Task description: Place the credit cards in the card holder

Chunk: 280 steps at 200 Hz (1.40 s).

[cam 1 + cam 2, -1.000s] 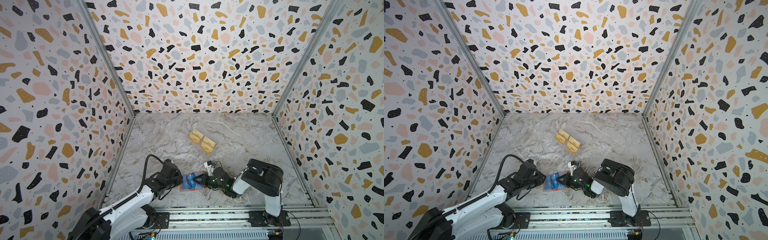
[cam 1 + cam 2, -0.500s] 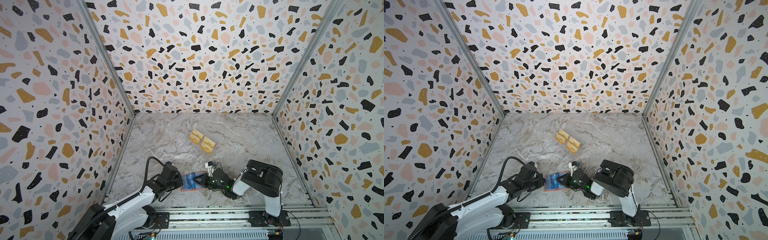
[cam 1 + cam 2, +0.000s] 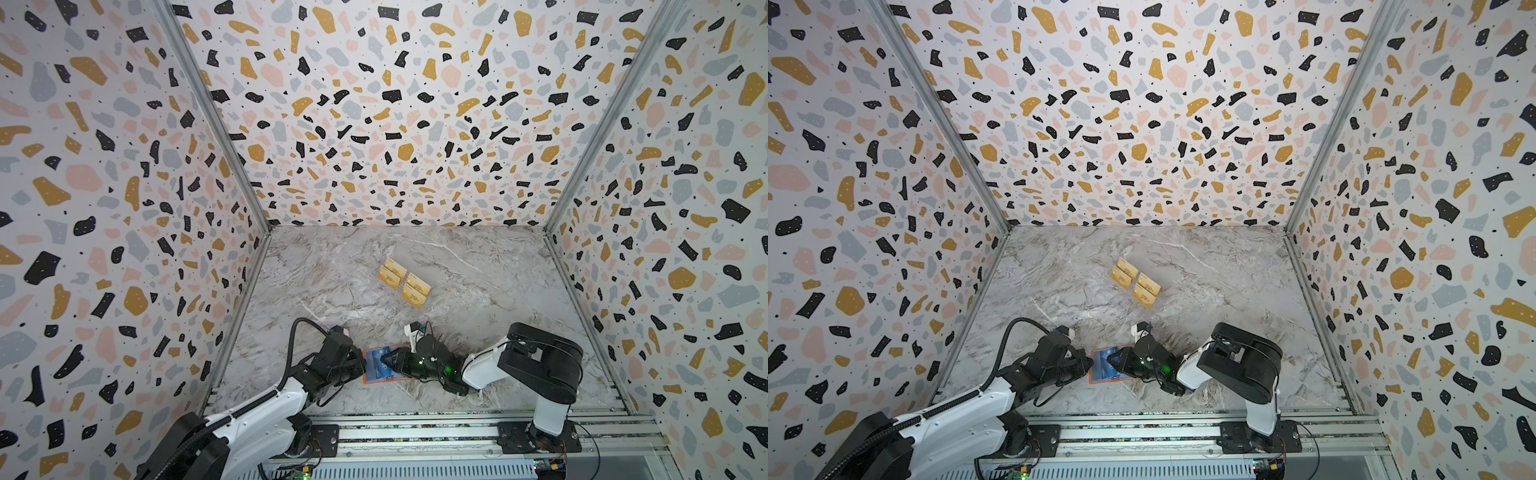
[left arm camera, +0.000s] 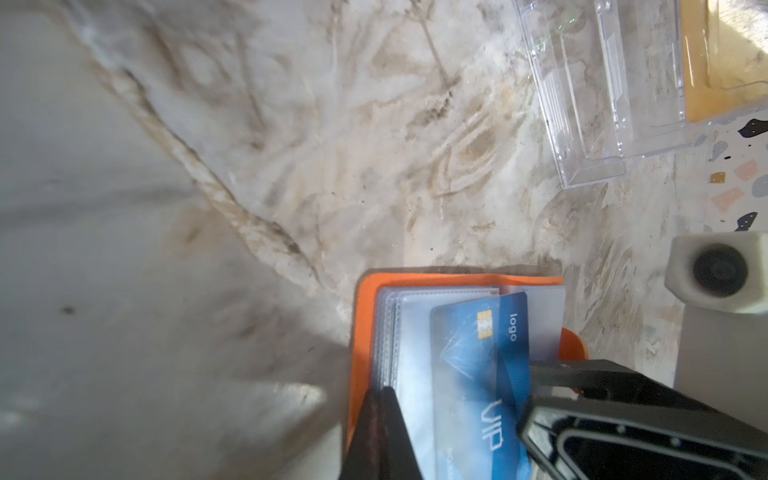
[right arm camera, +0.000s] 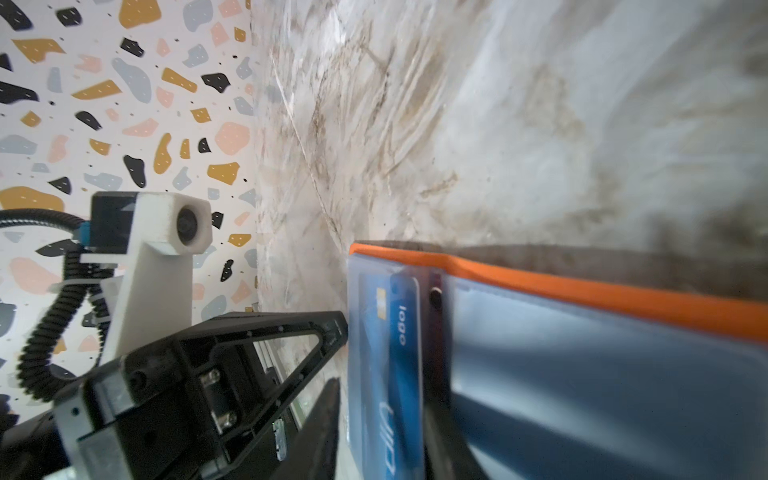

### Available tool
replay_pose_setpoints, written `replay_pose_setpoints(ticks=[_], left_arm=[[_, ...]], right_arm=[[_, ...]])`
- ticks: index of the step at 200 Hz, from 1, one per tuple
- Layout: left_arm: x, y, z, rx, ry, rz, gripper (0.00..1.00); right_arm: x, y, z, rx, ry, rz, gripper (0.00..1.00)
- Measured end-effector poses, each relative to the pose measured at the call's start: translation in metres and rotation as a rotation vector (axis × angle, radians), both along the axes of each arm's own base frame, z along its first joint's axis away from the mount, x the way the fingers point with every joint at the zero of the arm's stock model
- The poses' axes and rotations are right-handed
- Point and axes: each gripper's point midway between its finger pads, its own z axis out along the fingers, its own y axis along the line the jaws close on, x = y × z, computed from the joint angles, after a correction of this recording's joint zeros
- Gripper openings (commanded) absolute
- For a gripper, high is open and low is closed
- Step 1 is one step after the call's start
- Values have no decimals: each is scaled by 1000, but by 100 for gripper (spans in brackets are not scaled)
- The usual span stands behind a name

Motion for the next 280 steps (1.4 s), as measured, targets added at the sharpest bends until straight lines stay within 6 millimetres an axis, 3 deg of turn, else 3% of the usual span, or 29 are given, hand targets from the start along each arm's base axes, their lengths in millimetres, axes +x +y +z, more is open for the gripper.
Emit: replay_pose_setpoints(ticks=[37,74,115,280], left_arm=[[-1,-2,0,-12,7,-4,4],[-2,-4,-1,-20,16,-10,4],[-4,-5,-2,-19,23,-18,4],[0,-13,-2,-45,15,-33,0]], right_arm=[[-2,3,3,-119,-22,51,59],[-7,-5,5,-238,-54,95,66],[-9,-13,3,-343,-77,137,66],[-24,10,-2,-503,-131,227,65]])
